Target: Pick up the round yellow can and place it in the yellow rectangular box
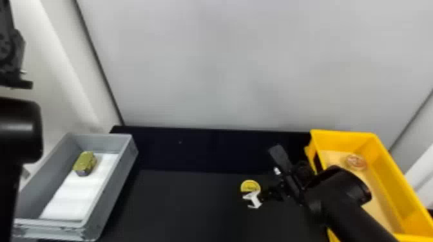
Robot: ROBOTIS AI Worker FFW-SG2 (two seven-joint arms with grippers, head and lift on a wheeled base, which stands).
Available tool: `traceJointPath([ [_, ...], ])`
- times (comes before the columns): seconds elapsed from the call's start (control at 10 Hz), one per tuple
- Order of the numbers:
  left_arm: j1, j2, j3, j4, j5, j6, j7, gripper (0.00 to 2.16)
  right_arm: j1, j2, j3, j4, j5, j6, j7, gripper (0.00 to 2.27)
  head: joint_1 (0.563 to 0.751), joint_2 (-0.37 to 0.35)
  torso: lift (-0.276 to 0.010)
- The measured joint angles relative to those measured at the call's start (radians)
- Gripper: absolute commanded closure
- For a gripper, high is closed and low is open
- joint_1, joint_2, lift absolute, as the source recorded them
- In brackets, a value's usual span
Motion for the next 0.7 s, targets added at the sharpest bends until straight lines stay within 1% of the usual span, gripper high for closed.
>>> traceJointPath([
  [0.2,0.000,-0.001,-0.002,0.003,0.000,-0.005,0.000,0.00,-0.001,0.006,0.004,0.022,0.002,0.001,-0.004,0.10,0.663,0.054,-0.010],
  [0.7,0.003,0.001,-0.004,0.005,0.000,-0.012,-0.005,0.00,-0.007,0.015,0.017,0.068,0.007,-0.015,-0.048,0.12,0.663,0.054,-0.010],
])
